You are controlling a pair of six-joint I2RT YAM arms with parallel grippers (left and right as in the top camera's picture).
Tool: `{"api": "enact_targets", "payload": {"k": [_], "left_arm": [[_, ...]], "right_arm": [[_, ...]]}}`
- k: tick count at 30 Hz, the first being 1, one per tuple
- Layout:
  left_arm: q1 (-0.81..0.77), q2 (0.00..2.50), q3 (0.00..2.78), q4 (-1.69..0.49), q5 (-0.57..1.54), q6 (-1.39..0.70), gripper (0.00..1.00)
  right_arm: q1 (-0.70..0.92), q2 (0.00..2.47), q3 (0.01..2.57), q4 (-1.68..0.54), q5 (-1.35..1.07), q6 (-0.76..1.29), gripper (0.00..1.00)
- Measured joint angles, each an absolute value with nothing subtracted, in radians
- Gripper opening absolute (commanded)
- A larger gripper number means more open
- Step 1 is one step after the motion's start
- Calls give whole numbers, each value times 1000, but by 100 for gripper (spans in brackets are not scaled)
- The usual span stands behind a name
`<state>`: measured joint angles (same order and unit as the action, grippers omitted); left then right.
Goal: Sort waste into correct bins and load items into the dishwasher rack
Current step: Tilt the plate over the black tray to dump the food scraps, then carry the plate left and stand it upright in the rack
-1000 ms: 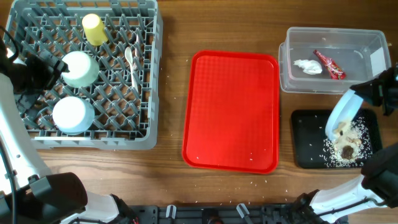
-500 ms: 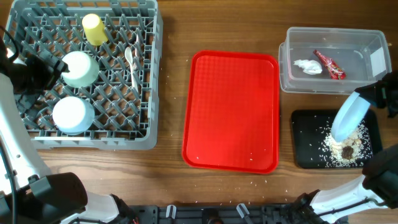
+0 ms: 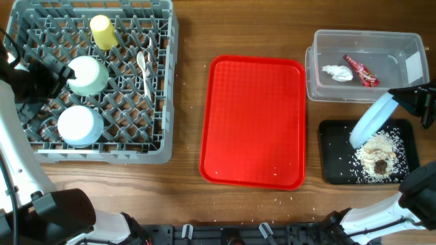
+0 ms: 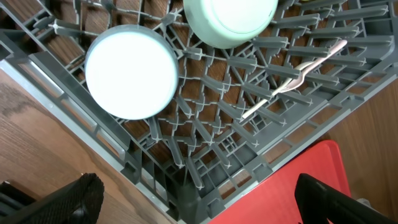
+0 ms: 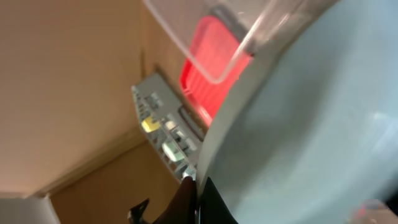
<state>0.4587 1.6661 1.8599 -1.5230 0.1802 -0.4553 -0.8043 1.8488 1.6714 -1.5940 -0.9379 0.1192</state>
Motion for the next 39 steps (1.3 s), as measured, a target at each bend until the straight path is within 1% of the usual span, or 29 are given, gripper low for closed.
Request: {"api": "enact_targets", "payload": {"k": [4,6,7,9,10,12,13,14,15,16,18,21,24,26,28,29,30,31,32,33,34,35,37,38,39], "left_arm": [[459,1666,1860,-1523,180,-455,100],[459,1666,1860,-1523,180,-455,100],[459,1666,1860,-1523,180,-455,100],[459,1666,1860,-1522,180,-455,100],[459,1666,1860,-1524,180,-455,100],[459,1666,1860,-1523,179,-456,100],[459,1666,1860,-1524,180,-455,100],[459,1666,1860,-1523,179,-455,100],[458,1666,1860,-1522,181,-455,100],[459,1666,1860,-1524,180,-455,100],[459,1666,1860,-1526,179,-456,100],[459,1666,1860,-1524,179,-455,100],[459,1666,1860,-1522,180,-455,100],[459,1666,1860,-1525,180,-455,100],[459,1666,1860,-1524,180,-455,100],[459,1666,1860,-1524,180,-455,100],[459,1666,1860,-1524,180,-456,100],[458,1666,1860,-1523,180,-456,100],[459,1666,1860,-1523,180,-455,100],[459,1666,1860,-1524,180,-456,100],[459,1666,1860,-1523,180,-455,100],[459,1666,1860,-1523,180,-456,100],[459,1666,1860,-1524,181,-455,100],[459,1666,1860,-1524,180,-455,100],[458,1666,1860,-1523,181,-456,100]], "right_arm": [[-800,1821,1671,-1601,-932,128,4],[-790,1724,1669,-1585,-971,142,4],[-782,1670,1668,-1562,-1009,148,4],[-718,1551,1665,-1421,-1074,215,4],[-649,1502,1663,-1335,-1099,264,4],[-471,1450,1664,-1076,-1121,382,4],[-331,1444,1667,-899,-1119,458,4],[-216,1449,1667,-776,-1099,515,4],[-44,1464,1667,-626,-1069,604,4],[111,1487,1665,-485,-1029,683,4],[283,1554,1668,-241,-955,783,4],[469,1751,1676,-24,-861,928,4],[554,2064,1669,313,-803,1127,4],[574,2188,1665,408,-789,1211,4],[578,2269,1664,411,-780,1262,4],[578,2279,1664,426,-783,1274,15],[578,2272,1667,411,-780,1275,31],[578,2272,1667,403,-772,1262,54],[578,2272,1667,395,-767,1248,73],[577,2272,1667,389,-760,1226,86],[576,2272,1667,384,-757,1199,96],[574,2264,1666,353,-754,1174,100],[562,2193,1659,215,-741,1108,100],[553,2146,1660,129,-733,1076,100],[535,2051,1655,-6,-712,1027,100]]}}
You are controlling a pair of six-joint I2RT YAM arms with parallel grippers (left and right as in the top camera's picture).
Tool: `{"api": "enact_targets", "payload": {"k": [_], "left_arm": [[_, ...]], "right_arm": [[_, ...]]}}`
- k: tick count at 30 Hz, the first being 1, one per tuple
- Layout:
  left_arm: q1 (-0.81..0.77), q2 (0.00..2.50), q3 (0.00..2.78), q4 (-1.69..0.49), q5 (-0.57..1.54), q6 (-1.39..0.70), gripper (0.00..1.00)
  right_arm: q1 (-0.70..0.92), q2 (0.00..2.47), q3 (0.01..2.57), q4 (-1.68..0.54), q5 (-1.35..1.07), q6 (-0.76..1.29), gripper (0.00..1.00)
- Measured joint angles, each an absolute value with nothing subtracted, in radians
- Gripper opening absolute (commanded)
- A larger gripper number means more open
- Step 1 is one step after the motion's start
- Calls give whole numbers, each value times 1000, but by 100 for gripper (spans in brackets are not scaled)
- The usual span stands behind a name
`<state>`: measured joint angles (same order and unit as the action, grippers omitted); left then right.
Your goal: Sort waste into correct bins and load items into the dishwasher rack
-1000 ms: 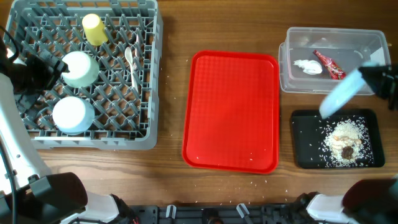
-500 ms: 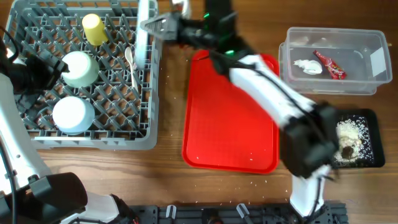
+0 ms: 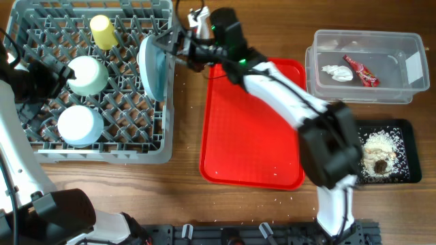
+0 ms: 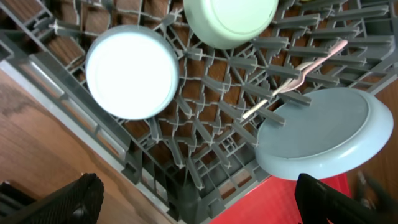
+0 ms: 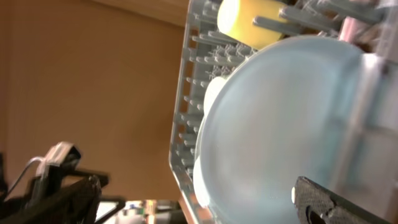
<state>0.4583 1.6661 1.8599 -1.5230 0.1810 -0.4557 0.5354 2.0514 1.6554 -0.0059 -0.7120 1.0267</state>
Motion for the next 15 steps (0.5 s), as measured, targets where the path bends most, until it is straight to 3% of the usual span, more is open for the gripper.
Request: {"api": "enact_targets", "payload": {"k": [4,6,7,9,10,15], "left_arm": [[459,1666,1861,-1521,180,-456,100],[459,1666,1861,-1523,180,-456,100],[459,1666,1861,-1525,180,-456,100],[459,1666,1861,-1523,180,-456,100],[459,1666,1861,-1523,180,-456,100],[459,1666,1861,-1523,180,-456,100]], "right_arm": [[417,1563,1683,-615,-463,764,99],[398,1380,1686,-867,-236,696,91],[398,1356,1686,-931,-148,674,74],[398,1304,1689,-1001,-39,646,15],[398,1341,1676,-997,-25,645,4],[421,1648,1582,-820,-106,641,4]]}}
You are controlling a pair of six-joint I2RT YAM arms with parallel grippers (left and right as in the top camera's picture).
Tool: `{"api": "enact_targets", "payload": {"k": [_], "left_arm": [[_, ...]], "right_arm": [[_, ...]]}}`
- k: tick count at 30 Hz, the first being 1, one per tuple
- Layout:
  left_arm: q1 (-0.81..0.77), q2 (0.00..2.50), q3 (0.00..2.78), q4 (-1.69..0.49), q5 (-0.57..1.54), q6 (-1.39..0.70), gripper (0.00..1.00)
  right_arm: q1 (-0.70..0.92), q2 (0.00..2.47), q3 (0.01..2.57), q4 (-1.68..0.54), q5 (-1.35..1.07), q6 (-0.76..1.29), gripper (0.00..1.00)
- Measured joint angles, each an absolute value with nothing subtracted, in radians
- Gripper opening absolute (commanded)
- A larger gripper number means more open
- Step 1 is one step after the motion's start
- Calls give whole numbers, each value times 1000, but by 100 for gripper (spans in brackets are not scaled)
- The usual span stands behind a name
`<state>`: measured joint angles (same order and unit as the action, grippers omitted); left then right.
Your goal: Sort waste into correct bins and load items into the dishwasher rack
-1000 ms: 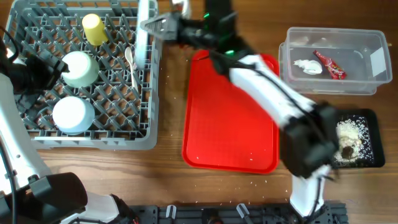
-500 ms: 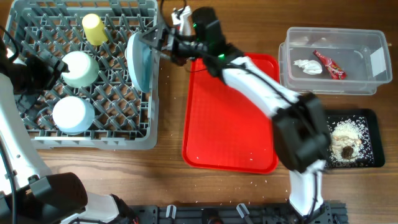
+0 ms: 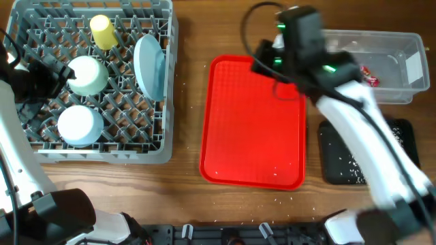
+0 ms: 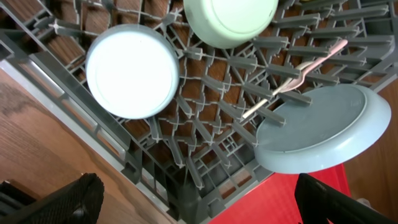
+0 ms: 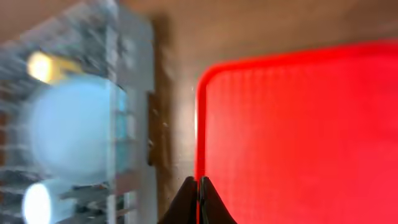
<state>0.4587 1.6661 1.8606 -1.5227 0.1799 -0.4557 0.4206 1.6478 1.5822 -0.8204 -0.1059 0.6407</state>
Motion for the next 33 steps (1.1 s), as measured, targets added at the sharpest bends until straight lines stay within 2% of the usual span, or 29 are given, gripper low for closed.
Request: {"api": "enact_targets", "payload": {"k": [4,10,21,27,28,30,31,32,33], "left_arm": [[459,1666,1861,-1523,180,-456,100],[459,1666,1861,-1523,180,-456,100],[459,1666,1861,-1523,180,-456,100],[459,1666,1861,-1523,180,-456,100],[459,1666,1861,-1523,180,-456,100],[459,1666,1861,-1522,180,-456,100],[459,1666,1861,-1525,180,-456,100],[459,1666,1861,-1523,180,-456,100],[459,1666,1861,-1524,180,-456,100]], "right_arm": [[434,1988,1560,-618,-342,641,4],[458,2180,1560,-550,-445,669,4],[565,2226,1559,-488,-372,677,4],[542,2226,1585,-496,-397,690,4],[524,2215,1608,-517,-410,682,8],[495,2129,1618,-600,-398,665,32],[479,2056,1618,-648,-377,649,54],[455,1930,1619,-711,-354,622,69],[429,1810,1633,-775,-326,596,76]]}}
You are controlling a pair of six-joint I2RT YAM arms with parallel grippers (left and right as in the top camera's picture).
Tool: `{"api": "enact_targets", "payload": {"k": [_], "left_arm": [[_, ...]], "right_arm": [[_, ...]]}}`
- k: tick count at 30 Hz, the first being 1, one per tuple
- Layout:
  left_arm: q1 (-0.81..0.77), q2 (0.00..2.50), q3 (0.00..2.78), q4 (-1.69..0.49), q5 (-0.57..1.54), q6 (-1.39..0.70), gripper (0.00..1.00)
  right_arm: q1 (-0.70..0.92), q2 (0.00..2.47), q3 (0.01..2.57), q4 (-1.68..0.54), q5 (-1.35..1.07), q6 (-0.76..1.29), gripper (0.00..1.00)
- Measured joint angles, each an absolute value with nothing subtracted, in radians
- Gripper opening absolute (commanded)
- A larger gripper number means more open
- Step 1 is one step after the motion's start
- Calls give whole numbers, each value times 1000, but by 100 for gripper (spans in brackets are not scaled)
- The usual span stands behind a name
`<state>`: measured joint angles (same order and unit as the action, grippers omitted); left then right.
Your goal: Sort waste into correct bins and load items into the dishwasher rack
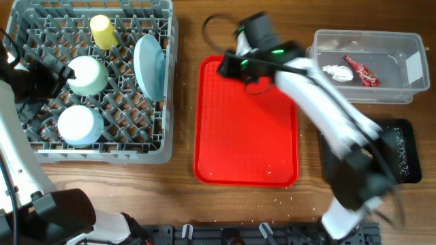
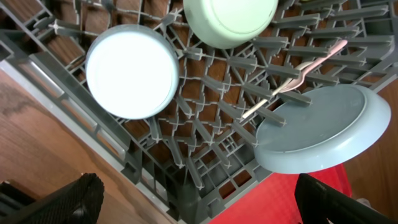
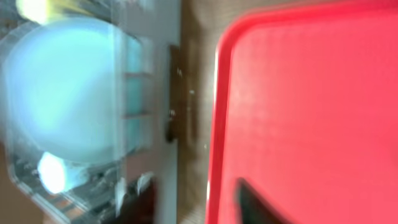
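The grey dishwasher rack (image 1: pixel 167 88) at the left holds a yellow cup (image 1: pixel 102 30), a green bowl (image 1: pixel 86 75), a white bowl (image 1: pixel 80 124), a fork (image 2: pixel 305 68) and a pale blue plate (image 1: pixel 150 66) standing on edge along its right side. Over the rack's left part my left gripper (image 2: pixel 199 202) hangs open and empty. My right gripper (image 1: pixel 228 66) is at the top left corner of the red tray (image 1: pixel 245 136). In the blurred right wrist view its dark fingers (image 3: pixel 249 199) stand apart either side of the tray's left rim.
A clear bin (image 1: pixel 361 92) at the back right holds a red wrapper and a white crumpled scrap. The black bin (image 1: pixel 405 153) at the front right is largely hidden by my blurred right arm. Rice grains dot the table's front edge.
My right gripper has moved from above the tray's upper right to its top left corner, and its fingers now stand apart. The tray lies slightly further left. The left arm is unchanged.
My right gripper first held the blue plate tilted over the black bin with food scraps. Then it held the plate at the rack's right side. Then the plate stood in the rack and the gripper was over the tray, now at its left corner.
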<state>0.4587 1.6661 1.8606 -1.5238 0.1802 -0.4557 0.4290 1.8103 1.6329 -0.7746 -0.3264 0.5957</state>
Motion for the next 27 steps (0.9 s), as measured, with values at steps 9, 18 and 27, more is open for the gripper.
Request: {"api": "enact_targets", "payload": {"k": [9,18,27], "left_arm": [[459,1666,1861,-1526,181,-456,100],[459,1666,1861,-1523,180,-456,100],[459,1666,1861,-1525,180,-456,100]], "right_arm": [[593,1114,1366,-1216,33,567,100],[636,962,1198,-1306,70,581,100],[528,592,586,-331,-20,359,100]]}}
